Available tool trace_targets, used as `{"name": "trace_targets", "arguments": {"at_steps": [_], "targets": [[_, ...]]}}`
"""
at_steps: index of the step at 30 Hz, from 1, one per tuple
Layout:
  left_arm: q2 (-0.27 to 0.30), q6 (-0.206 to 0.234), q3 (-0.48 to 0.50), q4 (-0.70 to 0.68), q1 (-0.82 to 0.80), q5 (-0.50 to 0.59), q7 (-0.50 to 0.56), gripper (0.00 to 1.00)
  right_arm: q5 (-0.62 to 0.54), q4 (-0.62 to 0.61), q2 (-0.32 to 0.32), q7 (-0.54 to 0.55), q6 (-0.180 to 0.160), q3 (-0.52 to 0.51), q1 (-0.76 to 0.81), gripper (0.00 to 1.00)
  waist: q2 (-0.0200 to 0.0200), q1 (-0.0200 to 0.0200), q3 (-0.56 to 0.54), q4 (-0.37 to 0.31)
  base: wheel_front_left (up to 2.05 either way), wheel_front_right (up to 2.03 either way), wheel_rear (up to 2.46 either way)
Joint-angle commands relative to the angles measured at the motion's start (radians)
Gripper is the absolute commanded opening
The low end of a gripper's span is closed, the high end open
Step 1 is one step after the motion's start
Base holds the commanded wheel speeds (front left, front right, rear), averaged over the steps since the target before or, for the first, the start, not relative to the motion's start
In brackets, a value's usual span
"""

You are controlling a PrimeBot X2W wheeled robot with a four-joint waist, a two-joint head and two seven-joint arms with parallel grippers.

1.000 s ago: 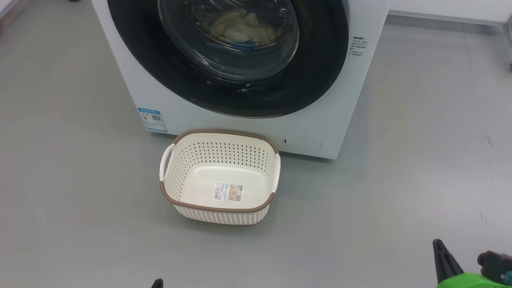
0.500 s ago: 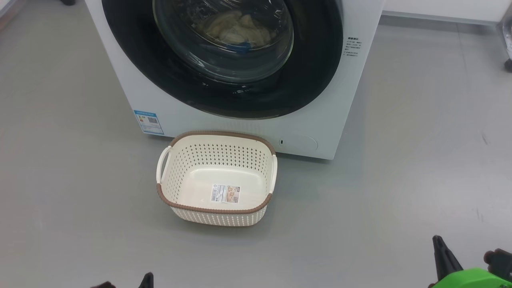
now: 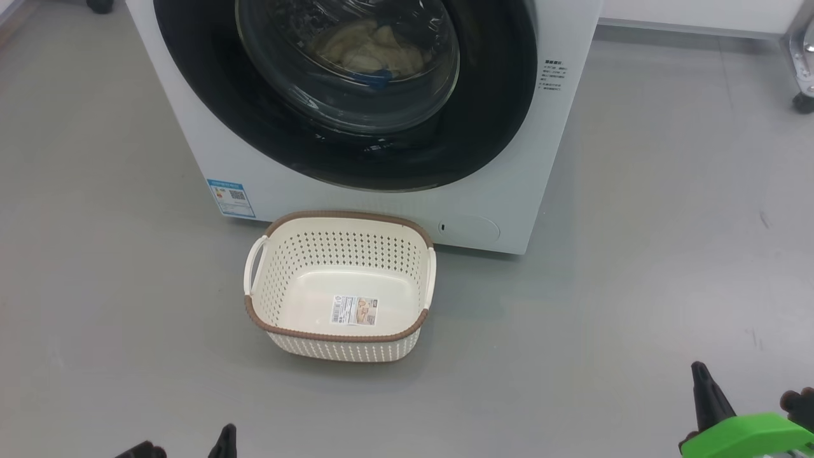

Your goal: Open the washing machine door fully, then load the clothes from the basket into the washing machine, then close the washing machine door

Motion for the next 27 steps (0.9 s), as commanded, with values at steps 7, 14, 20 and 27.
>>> {"name": "trace_targets", "arguments": {"at_steps": [7, 14, 20, 27], "targets": [[-0.003, -0.015, 0.054, -0.045, -0.053, -0.087, 0.022, 0.0, 0.105, -0.03, -0.015, 0.015, 0.0, 0.009, -0.062, 0.0, -0.0001, 0.0, -0.003, -0.007, 0.0, 0.0, 0.0], [-0.008, -0.023, 0.077, -0.054, -0.059, -0.144, 0.037, 0.0, 0.173, -0.03, -0.017, 0.025, 0.0, 0.012, -0.075, 0.0, -0.0001, 0.0, -0.005, -0.013, 0.0, 0.0, 0.0], [-0.014, -0.032, 0.1, -0.063, -0.065, -0.202, 0.051, 0.0, 0.242, -0.03, -0.019, 0.035, 0.0, 0.015, -0.087, 0.0, -0.0001, 0.0, -0.007, -0.018, 0.0, 0.0, 0.0], [-0.02, -0.043, 0.127, -0.073, -0.072, -0.268, 0.069, 0.0, 0.321, -0.03, -0.021, 0.047, 0.0, 0.019, -0.101, 0.0, -0.0001, 0.0, -0.009, -0.025, 0.0, 0.0, 0.0]]}}
